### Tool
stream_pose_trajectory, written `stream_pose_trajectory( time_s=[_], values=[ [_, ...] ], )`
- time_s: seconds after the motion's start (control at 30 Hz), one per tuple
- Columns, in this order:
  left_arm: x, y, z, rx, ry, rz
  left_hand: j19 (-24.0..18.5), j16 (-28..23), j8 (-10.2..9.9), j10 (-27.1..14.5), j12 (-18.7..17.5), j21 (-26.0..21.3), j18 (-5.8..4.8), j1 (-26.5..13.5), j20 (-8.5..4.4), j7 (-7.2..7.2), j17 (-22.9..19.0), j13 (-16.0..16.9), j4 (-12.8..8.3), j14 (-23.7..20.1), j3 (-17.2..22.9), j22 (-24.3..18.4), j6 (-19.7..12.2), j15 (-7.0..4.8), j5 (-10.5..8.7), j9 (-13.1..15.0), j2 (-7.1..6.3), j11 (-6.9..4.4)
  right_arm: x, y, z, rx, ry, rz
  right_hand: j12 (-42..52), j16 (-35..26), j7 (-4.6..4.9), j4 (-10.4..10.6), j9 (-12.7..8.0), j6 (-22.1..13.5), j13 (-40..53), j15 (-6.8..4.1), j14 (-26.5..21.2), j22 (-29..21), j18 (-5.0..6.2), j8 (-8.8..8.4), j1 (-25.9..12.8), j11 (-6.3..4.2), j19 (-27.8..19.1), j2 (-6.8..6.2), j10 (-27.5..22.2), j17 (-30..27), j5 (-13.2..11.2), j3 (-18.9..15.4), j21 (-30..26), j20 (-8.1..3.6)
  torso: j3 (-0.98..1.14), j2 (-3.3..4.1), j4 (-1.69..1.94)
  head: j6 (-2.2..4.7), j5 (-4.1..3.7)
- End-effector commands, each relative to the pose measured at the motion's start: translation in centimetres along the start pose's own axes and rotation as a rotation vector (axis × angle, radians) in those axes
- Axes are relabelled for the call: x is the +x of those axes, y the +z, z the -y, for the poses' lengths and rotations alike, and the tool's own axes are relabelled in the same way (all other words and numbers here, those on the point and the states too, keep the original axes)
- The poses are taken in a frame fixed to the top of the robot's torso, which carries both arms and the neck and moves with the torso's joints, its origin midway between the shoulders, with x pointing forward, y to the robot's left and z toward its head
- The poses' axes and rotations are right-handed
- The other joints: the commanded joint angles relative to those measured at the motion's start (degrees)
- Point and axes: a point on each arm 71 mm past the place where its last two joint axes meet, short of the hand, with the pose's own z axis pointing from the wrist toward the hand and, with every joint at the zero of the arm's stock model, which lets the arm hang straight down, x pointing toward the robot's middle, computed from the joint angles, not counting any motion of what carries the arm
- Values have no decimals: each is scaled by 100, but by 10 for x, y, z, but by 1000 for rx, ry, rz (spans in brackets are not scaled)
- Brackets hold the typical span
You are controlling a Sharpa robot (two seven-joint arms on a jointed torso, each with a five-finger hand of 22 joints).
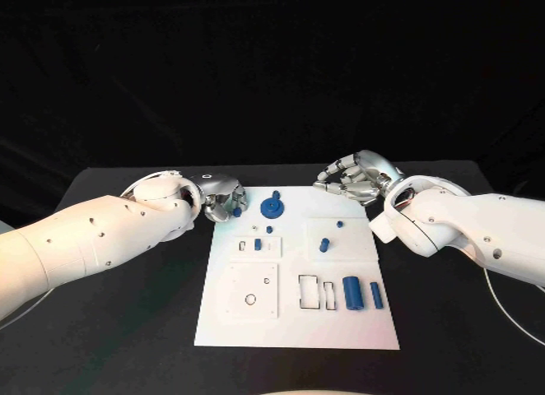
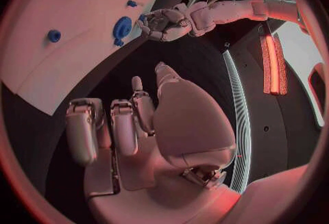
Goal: Assemble the parts on the task board
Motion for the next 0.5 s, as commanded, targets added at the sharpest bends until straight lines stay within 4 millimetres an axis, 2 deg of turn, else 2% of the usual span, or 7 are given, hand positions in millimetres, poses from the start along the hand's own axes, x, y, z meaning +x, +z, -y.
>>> stream_pose_trajectory(
  time_s=[0.03,0.5],
  values=[
    [4,0,-4,-29,13,-28,29,39,6,19,38,4,90,-61,5,49,0,6,9,34,46,-6,-3,-5,-35,-15,11,-30,1,0,-1,-11,-9,-14,23,26,2,1,-5,-38,457,-29,540,1318,-35,-10,44,-15,446,17,37,1228,34,34,17,-50,-2,-3,5,-9,-2],
    [5,2,-5,-44,10,-57,36,45,-37,5,55,-40,85,-177,-4,74,-35,-6,79,11,45,-42,-21,-12,-38,-31,-49,-40,1,0,-1,-10,-9,-15,23,26,2,1,-5,-38,457,-29,540,1318,-35,-10,44,-15,446,17,37,1228,34,34,17,-50,-1,-6,5,-17,-3]
  ],
)
